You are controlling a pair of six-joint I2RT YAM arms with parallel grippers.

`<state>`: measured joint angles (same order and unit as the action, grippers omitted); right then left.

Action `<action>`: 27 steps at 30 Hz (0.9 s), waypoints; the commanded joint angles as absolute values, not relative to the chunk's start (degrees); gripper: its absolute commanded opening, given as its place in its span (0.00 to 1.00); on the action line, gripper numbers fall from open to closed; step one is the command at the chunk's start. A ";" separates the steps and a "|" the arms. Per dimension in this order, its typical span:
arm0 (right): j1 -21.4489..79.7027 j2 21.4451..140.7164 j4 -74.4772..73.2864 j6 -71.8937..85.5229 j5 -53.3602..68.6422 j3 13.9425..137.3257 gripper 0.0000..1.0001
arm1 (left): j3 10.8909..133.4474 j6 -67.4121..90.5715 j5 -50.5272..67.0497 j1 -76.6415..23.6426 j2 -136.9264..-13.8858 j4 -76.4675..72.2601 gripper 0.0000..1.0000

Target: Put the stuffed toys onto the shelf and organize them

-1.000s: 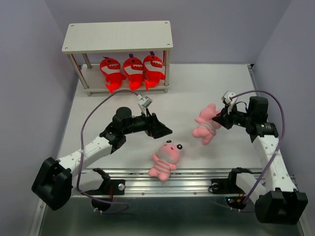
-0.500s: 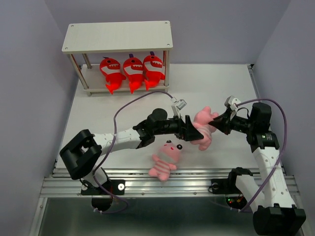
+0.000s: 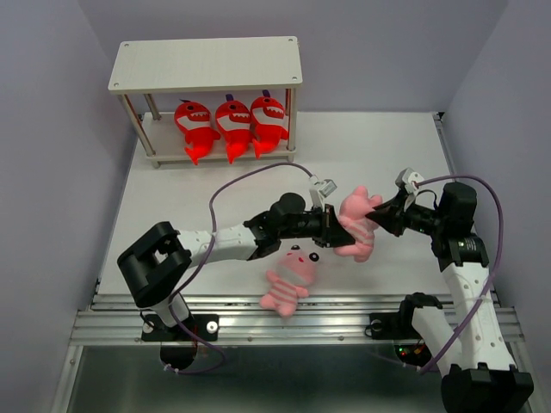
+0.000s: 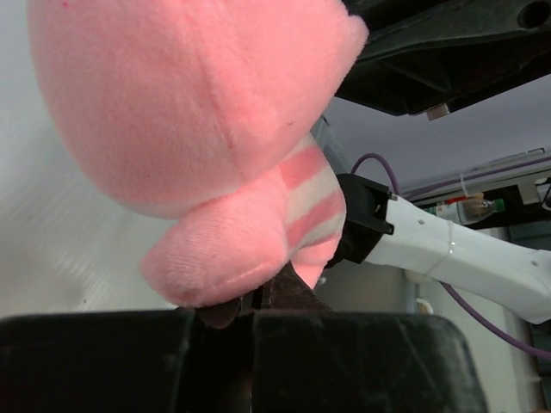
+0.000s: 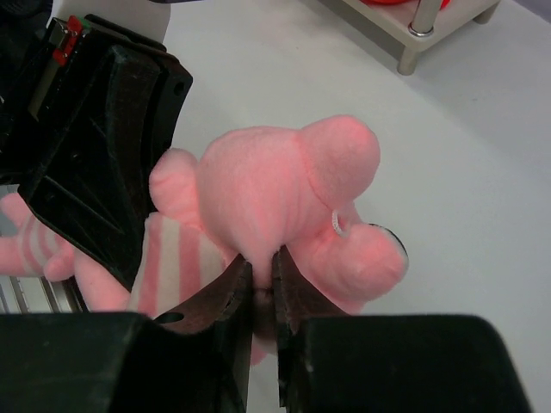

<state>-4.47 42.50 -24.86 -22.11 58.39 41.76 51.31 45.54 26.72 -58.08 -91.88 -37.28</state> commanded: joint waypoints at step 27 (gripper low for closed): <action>-4.66 58.79 -44.12 -0.09 59.95 69.33 0.74 | 64.33 -4.39 -27.94 -72.33 -84.98 -7.21 0.00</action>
